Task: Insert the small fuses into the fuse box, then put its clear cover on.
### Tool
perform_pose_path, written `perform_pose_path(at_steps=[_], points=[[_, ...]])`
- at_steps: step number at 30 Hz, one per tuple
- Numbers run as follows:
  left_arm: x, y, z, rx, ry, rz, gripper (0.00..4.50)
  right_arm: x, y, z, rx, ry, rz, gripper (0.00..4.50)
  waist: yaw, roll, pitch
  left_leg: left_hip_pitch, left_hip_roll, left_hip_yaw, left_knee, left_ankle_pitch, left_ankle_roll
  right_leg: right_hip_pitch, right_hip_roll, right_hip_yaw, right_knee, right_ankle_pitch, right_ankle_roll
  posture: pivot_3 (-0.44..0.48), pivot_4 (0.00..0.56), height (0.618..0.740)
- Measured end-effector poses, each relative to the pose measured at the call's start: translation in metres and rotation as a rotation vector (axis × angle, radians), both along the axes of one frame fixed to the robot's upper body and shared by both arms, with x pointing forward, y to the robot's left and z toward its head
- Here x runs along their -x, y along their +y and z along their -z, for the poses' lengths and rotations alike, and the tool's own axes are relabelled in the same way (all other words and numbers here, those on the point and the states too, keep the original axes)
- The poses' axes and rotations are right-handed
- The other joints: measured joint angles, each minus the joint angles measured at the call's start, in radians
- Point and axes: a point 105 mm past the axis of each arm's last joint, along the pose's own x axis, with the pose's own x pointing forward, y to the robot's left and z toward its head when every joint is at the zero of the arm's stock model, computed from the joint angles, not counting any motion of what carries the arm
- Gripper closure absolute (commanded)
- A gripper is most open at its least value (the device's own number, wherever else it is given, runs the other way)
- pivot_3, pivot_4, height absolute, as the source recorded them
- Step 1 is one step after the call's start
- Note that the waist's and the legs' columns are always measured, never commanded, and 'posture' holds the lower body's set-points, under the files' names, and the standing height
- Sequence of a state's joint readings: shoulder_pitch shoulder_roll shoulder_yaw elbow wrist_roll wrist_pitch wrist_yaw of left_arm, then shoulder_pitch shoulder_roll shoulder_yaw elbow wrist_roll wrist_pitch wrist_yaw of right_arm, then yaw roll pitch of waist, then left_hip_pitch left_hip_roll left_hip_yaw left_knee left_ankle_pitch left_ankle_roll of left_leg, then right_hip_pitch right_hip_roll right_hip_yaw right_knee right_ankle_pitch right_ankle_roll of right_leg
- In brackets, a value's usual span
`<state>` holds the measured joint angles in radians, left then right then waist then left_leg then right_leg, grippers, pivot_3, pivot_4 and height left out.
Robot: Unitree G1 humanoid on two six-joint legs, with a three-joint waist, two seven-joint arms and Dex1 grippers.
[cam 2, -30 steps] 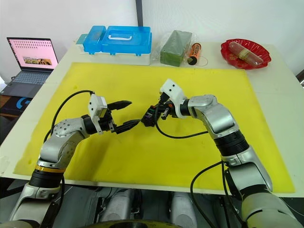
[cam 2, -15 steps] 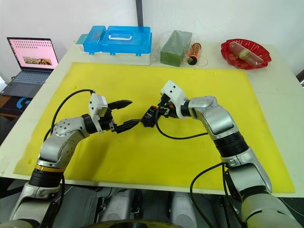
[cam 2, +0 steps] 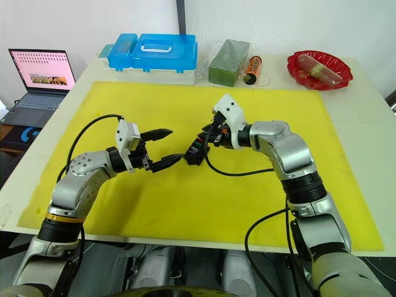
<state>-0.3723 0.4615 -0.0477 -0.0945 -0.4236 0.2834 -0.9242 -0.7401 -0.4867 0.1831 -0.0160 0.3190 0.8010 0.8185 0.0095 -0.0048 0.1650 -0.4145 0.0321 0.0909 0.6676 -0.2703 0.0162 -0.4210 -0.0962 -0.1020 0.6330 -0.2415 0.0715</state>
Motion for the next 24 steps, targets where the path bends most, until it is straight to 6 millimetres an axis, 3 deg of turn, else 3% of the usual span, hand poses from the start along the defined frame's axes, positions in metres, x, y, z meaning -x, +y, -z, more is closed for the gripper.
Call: perform_pose_path(at_steps=[2, 18, 24], points=[[0.000, 0.000, 0.000, 0.000, 0.000, 0.000, 0.00, -0.001, 0.000, 0.001, -0.001, -0.005, 0.008, 4.47, 0.000, 0.000, 0.000, 0.000, 0.000, 0.000, 0.000, 0.000, 0.000, 0.000, 0.000, 0.000, 0.000, 0.000, 0.000, 0.000, 0.150, 0.740], [0.015, -0.003, 0.002, -0.012, -0.005, 0.028, 0.00, 0.002, 0.005, 0.028, -0.015, -0.002, 0.041, 4.47, 0.000, 0.000, 0.000, 0.003, 0.000, 0.000, 0.000, 0.000, 0.000, 0.003, 0.000, 0.000, 0.000, 0.000, 0.000, 0.000, 0.150, 0.740], [0.020, -0.002, 0.005, -0.020, 0.012, 0.032, 0.00, 0.003, -0.002, 0.037, -0.067, 0.039, 0.068, 4.47, 0.000, 0.000, 0.000, 0.008, 0.000, -0.001, 0.000, 0.000, 0.000, 0.009, 0.000, -0.001, -0.001, 0.000, 0.000, 0.000, 0.150, 0.740]])
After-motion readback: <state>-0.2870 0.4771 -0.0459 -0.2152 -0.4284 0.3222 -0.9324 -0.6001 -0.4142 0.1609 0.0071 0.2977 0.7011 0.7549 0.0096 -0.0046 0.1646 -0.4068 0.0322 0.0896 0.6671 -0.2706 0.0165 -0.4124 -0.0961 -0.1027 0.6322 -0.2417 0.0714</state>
